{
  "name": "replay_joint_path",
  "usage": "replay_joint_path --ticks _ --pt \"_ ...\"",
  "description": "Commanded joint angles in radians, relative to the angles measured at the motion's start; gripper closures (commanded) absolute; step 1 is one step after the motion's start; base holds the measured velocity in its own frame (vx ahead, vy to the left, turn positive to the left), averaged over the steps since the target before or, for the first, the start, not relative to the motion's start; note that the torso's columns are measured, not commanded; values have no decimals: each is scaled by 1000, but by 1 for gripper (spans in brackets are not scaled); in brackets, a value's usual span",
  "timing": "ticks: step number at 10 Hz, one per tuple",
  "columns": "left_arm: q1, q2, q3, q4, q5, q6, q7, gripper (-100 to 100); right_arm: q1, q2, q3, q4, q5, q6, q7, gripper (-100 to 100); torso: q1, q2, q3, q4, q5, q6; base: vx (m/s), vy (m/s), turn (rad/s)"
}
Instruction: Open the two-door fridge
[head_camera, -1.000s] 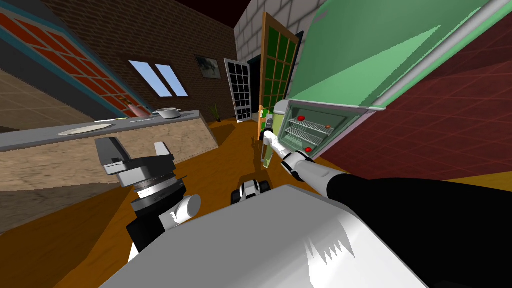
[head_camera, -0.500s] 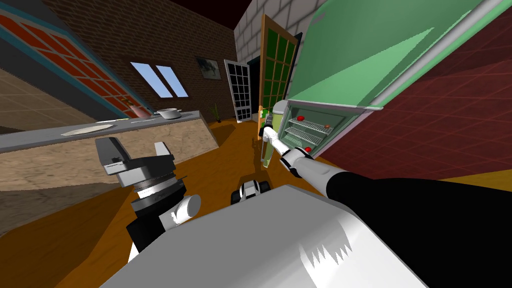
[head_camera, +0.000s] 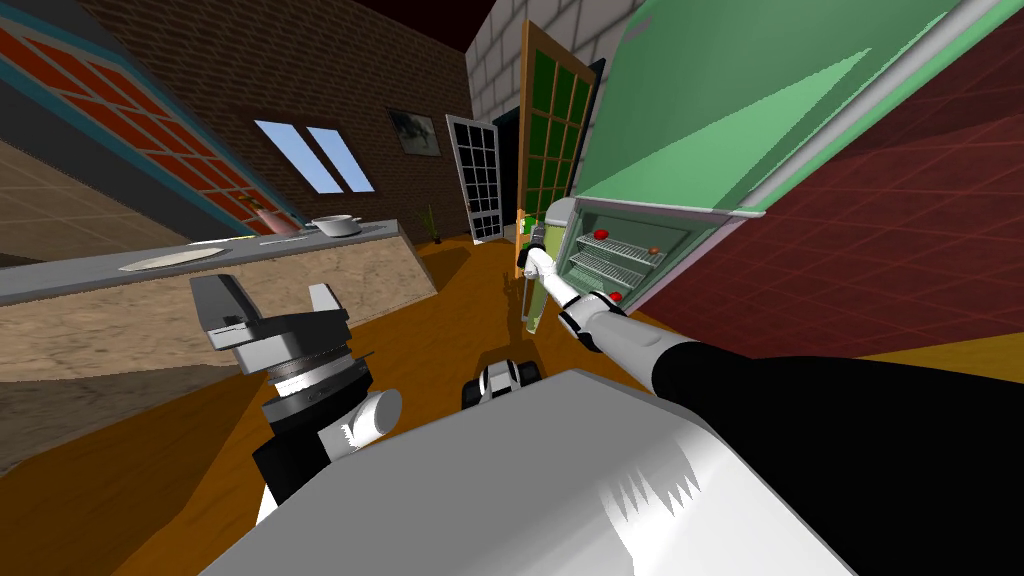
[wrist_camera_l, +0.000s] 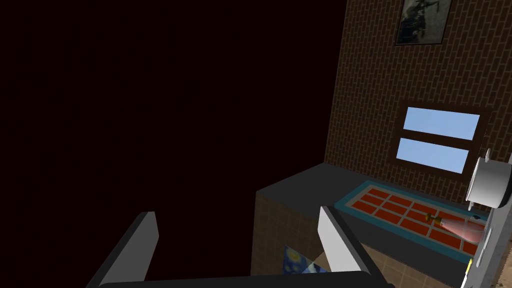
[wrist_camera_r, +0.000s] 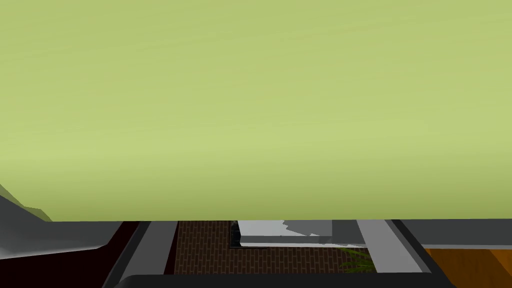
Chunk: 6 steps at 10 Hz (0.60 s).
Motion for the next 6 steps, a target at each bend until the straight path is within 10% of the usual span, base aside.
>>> replay_joint_path --ticks 1,6 --pt "0 0 0 0 0 0 0 0 0 0 0 3 0 -1 -1 0 0 0 0 -2 -1 0 0 0 0" --pt "0 0 0 0 0 0 0 0 3 2 1 5 -1 -1 0 0 0 -2 -1 -6 -3 0 0 0 0"
